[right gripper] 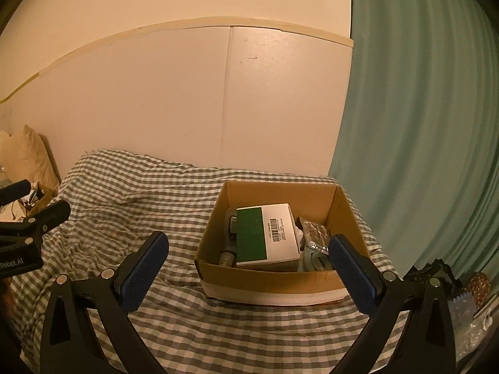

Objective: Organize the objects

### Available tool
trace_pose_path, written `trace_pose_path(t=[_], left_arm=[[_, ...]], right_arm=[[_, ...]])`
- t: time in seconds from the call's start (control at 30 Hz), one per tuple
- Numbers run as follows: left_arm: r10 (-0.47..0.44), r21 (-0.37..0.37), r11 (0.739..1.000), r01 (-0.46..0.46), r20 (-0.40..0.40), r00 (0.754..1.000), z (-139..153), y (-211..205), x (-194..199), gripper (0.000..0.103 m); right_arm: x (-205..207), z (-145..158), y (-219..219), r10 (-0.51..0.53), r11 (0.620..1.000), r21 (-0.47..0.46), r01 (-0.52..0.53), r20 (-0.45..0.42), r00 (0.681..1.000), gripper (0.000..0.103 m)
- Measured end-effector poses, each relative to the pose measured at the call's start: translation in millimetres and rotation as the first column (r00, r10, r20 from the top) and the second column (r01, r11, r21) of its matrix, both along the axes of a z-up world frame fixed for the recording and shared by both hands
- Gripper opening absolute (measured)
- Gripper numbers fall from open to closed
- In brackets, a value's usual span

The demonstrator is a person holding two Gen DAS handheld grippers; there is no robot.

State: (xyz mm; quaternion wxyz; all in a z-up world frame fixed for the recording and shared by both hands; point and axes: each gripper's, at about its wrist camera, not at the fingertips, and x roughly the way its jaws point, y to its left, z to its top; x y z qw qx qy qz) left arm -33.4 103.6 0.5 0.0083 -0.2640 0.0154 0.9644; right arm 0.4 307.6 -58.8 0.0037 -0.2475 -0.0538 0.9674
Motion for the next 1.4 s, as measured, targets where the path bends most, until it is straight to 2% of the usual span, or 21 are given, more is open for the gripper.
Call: trace_pose_path(t=[0.3,0.6,1.4], left_arm=[[0.039,0.021,0.999,-0.038,-0.017,0.999,1.5,-5.1,-0.2,0.103],[0.029,0.012,0.999,-0.029,-0.012,0.999,0.3,-1.0,0.3,0.103],[0.031,0.031,0.999,-0.031,-0.004,0.999,0.2,-6.0,0.5,0.103]], right_arm=[[-0.5,0.2,2.0,-0.002,1.000,-0.001,0.002,-0.001,1.000,0.103],[0.3,3.0,5.7,-0.008,1.000,-0.019,0.008,-0.007,1.000,0.103],[-1.0,-1.5,-0.6,0.002,1.000,0.010,-0.002,0.008,1.000,0.103]])
